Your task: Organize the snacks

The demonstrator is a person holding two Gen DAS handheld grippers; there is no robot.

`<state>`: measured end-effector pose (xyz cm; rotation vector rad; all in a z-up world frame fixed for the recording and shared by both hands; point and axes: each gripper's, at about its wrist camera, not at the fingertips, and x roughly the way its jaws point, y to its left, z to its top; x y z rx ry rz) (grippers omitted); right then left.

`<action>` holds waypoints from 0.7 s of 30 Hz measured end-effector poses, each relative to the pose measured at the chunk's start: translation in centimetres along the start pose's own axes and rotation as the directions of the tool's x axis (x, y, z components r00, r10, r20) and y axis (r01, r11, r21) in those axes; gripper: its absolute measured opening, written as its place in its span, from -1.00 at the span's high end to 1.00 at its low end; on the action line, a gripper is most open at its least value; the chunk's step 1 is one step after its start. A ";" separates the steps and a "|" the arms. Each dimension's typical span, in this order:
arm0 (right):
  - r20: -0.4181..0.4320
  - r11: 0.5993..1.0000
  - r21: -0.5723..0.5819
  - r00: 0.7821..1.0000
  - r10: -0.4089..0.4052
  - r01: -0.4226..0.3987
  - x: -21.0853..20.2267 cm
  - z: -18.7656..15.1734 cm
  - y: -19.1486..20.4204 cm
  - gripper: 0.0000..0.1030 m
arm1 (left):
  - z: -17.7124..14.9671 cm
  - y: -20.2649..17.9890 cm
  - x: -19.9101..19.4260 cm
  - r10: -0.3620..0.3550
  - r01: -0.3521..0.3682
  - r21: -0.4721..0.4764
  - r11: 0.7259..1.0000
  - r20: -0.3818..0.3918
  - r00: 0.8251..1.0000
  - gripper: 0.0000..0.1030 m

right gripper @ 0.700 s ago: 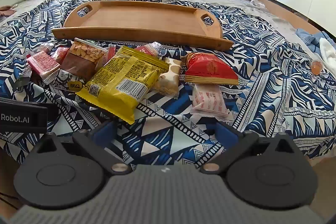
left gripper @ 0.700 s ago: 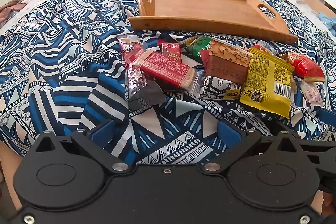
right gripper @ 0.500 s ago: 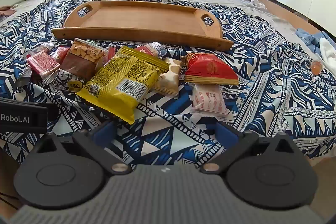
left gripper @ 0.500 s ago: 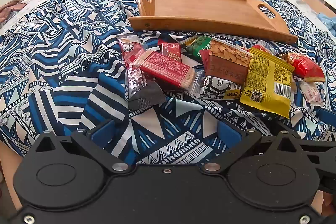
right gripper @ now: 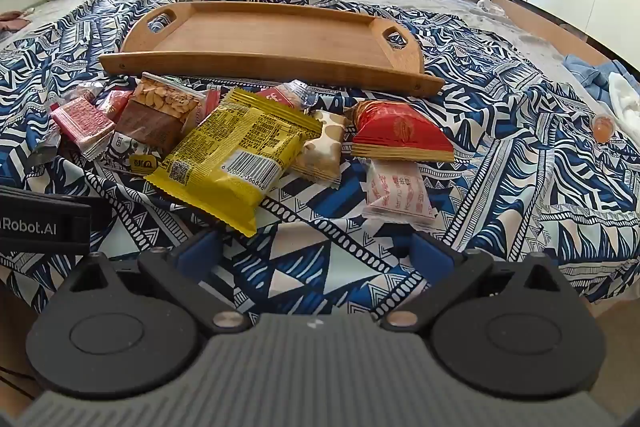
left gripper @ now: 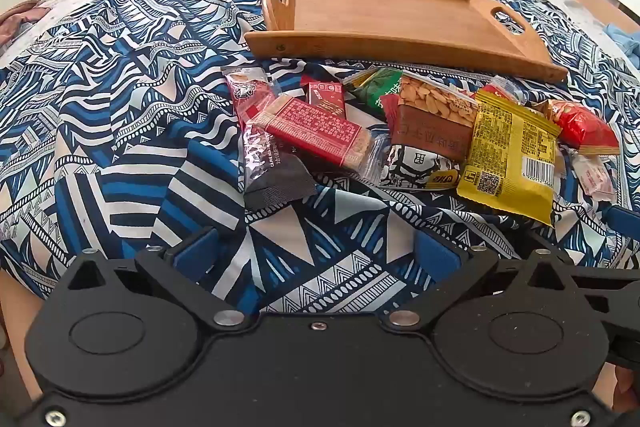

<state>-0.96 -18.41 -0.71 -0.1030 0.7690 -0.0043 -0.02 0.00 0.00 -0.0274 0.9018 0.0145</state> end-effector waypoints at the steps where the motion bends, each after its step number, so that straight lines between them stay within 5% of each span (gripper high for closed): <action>1: 0.000 1.000 0.000 1.000 0.000 0.000 0.0 0.0 0.0 -1.00 | 0.0 0.0 0.0 0.000 0.000 0.000 1.000 0.000 1.000 -1.00; 21: 0.096 0.999 0.020 0.995 0.032 -0.034 -0.4 -1.0 -0.9 -1.00 | 0.6 0.6 -0.1 -0.032 0.034 0.043 0.999 -0.035 0.999 -1.00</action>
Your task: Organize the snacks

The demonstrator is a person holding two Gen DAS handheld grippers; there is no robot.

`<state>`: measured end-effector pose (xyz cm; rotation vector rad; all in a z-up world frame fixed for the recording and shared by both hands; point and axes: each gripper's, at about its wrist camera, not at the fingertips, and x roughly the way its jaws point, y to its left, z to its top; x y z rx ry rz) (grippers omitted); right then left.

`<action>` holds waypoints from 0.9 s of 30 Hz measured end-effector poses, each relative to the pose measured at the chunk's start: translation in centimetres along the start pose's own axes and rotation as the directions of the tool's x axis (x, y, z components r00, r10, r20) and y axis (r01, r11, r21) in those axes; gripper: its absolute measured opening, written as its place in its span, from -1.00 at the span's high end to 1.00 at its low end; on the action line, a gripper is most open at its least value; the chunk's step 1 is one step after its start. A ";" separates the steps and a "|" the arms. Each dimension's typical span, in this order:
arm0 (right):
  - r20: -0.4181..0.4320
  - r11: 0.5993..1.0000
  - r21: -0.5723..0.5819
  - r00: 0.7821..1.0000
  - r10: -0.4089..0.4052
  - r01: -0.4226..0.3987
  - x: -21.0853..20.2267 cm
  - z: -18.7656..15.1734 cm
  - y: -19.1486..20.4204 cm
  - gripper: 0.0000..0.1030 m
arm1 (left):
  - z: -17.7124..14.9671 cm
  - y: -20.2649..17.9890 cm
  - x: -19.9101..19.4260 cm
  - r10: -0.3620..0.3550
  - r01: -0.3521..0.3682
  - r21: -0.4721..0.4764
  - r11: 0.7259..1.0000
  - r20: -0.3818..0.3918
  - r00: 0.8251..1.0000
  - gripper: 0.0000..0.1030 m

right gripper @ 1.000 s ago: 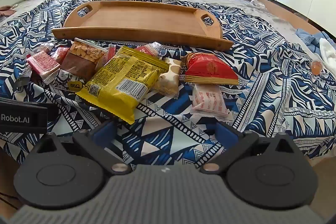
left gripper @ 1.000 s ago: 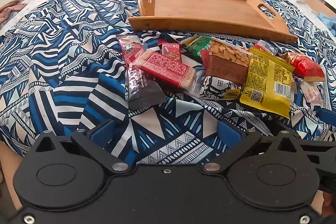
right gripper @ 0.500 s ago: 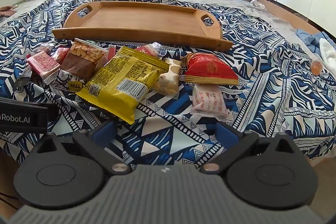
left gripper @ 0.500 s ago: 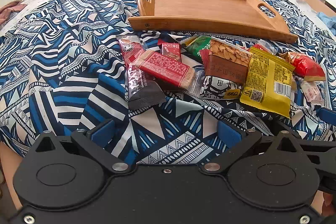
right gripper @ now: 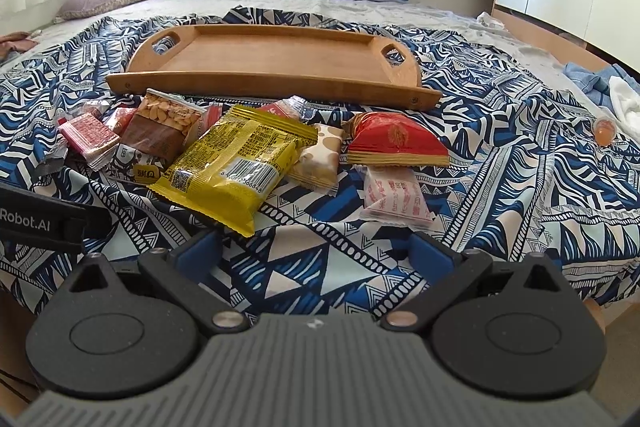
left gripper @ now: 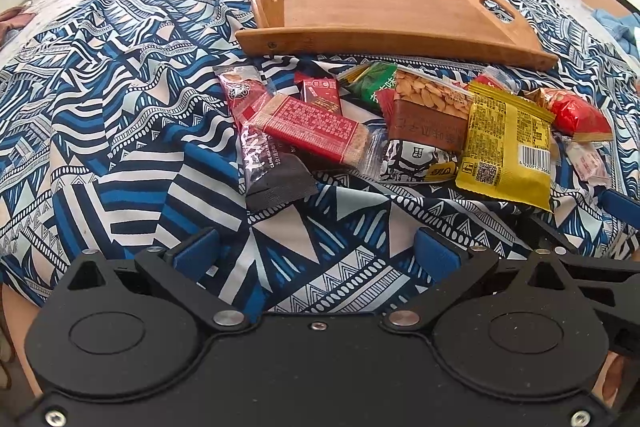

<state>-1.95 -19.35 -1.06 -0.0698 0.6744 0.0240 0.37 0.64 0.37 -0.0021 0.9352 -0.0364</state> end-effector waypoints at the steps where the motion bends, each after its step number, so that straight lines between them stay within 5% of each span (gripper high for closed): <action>1: 0.003 1.000 -0.001 1.000 0.005 -0.005 0.0 -0.2 -0.1 -1.00 | 0.0 0.1 0.0 -0.003 0.003 0.002 1.000 0.002 1.000 -1.00; 13: 0.053 0.999 0.024 0.998 0.038 -0.040 -0.2 -0.9 -0.6 -1.00 | -1.2 0.1 -0.5 -0.007 0.006 0.010 1.000 0.074 0.997 -1.00; 27: 0.065 1.000 -0.004 0.998 0.014 -0.014 -0.3 -1.2 0.1 -1.00 | -0.7 1.8 -3.2 -0.021 0.044 -0.105 0.994 0.215 0.976 -1.00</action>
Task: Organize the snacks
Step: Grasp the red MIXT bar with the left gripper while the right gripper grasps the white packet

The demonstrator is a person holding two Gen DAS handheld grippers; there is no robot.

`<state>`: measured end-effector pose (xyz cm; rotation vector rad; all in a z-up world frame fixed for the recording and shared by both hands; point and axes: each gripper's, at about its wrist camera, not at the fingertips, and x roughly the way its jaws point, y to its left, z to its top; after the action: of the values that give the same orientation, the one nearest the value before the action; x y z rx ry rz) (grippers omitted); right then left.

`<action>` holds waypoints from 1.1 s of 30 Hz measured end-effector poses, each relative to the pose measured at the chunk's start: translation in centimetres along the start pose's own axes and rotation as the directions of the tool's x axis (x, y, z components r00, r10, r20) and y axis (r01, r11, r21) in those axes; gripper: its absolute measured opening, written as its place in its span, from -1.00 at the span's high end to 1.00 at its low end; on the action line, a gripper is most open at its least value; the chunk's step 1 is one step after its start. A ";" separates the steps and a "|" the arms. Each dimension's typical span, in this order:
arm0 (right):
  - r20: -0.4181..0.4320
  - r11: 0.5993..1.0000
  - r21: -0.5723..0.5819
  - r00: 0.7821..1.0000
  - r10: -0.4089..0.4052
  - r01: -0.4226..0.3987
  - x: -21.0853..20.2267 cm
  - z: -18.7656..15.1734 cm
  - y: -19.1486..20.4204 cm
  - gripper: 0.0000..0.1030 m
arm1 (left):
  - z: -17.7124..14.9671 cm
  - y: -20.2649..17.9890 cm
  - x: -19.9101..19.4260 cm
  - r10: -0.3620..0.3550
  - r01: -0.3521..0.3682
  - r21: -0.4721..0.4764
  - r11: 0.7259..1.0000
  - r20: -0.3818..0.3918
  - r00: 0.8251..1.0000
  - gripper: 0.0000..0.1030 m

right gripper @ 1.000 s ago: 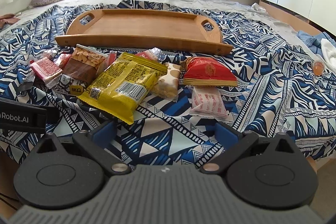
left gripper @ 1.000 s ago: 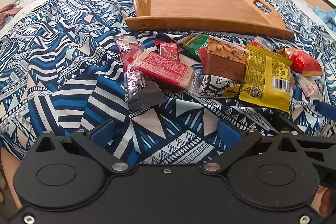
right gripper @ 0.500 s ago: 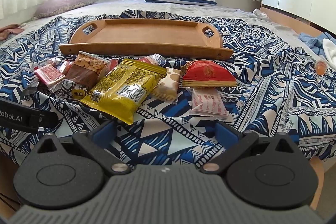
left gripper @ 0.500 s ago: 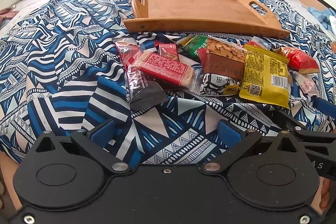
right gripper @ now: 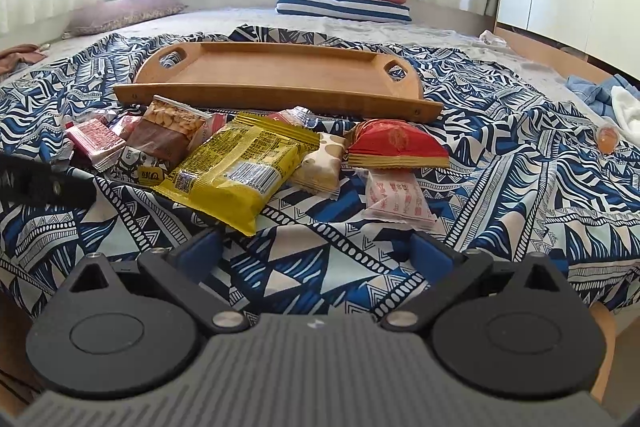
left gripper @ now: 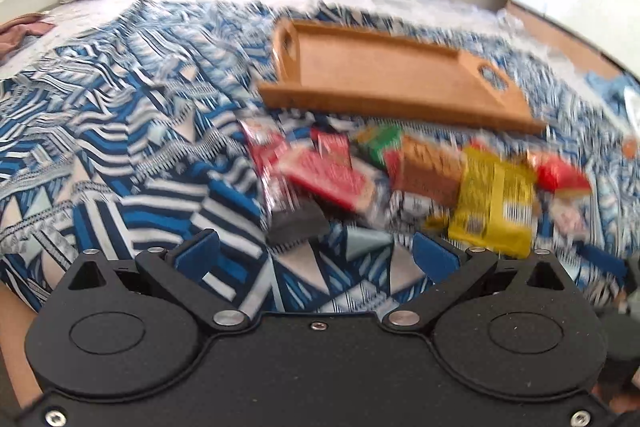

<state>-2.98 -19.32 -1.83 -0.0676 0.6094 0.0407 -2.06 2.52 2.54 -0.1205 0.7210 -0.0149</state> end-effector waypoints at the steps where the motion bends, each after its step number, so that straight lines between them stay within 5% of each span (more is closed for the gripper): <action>1: -0.015 1.000 -0.002 1.000 0.011 -0.011 -0.1 0.3 -0.1 -1.00 | 0.2 0.2 -0.3 -0.003 0.003 -0.012 1.000 0.024 1.000 -0.99; 3: -0.035 0.998 0.009 0.998 0.057 -0.057 -0.6 1.0 -0.5 -1.00 | 0.6 0.5 -0.7 0.006 -0.005 -0.019 1.000 0.059 0.998 -0.95; 7: 0.031 0.992 0.064 0.994 0.106 -0.108 -2.4 1.7 -1.6 -1.00 | 1.6 0.6 -0.1 0.060 -0.062 0.019 0.998 0.078 0.995 -0.53; 10: 0.075 0.995 0.074 0.995 0.061 -0.066 -2.8 2.0 -2.2 -1.00 | 2.0 0.7 0.2 0.078 -0.080 0.026 0.996 0.078 0.994 -0.10; 13: 0.077 0.996 0.085 0.997 0.004 -0.011 -2.4 2.4 -3.1 -0.90 | 2.1 0.7 0.9 0.103 -0.106 0.039 0.994 0.064 0.993 0.13; 23: 0.026 0.992 0.102 0.996 -0.081 0.078 -0.3 2.3 -4.5 -0.28 | 2.2 0.5 3.5 0.157 -0.158 0.058 0.986 0.020 0.987 0.16; 31: 0.008 0.991 0.090 0.995 -0.095 0.094 1.2 2.2 -4.0 -0.27 | 2.8 0.0 6.0 0.128 -0.127 0.044 0.991 -0.012 0.992 0.16; 33: 0.005 0.990 0.102 0.995 -0.095 0.094 1.6 2.4 -4.1 -0.27 | 2.6 0.3 6.0 0.116 -0.115 0.032 0.993 -0.008 0.993 0.30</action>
<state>-0.10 -23.19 -0.59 0.0029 0.5972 -0.0820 4.15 2.74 0.53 -0.0483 0.7366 0.0836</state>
